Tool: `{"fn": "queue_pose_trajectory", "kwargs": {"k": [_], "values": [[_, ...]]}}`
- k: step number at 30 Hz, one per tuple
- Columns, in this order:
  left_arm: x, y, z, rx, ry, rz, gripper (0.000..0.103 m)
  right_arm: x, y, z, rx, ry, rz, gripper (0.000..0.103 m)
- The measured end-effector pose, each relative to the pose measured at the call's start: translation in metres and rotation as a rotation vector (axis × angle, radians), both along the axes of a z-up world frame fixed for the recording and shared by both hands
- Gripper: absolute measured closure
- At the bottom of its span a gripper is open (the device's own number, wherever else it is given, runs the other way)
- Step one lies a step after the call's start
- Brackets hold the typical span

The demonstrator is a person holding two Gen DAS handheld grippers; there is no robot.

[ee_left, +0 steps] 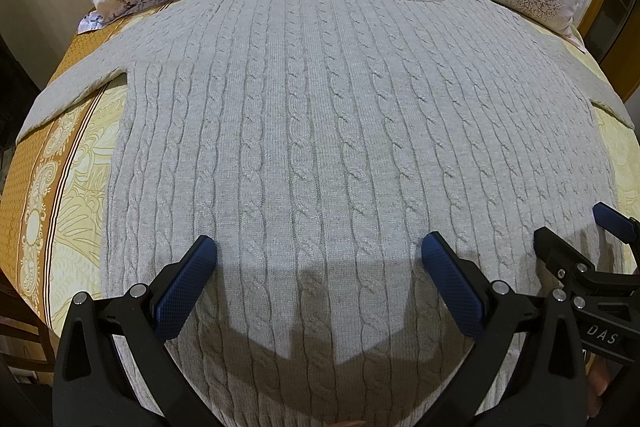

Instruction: Fold small clothes

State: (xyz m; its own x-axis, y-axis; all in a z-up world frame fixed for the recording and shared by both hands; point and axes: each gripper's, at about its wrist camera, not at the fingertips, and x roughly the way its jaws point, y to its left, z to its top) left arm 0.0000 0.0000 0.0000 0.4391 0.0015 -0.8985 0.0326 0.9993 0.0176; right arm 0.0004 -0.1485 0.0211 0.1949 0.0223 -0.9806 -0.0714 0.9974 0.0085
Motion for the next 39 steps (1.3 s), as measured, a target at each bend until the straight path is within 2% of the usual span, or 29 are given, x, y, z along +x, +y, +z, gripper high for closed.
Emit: {"fn": "queue_pose_trajectory", "kwargs": {"k": [28, 39], "values": [[-0.0006, -0.0001, -0.0001, 0.0, 0.004, -0.001, 0.001, 0.0016, 0.0009, -0.001, 0.001, 0.005, 0.009, 0.002], [0.0038, -0.0002, -0.0023, 0.002, 0.029, -0.011, 0.001, 0.0044, 0.001, -0.0022, 0.006, 0.012, 0.035, 0.002]]}}
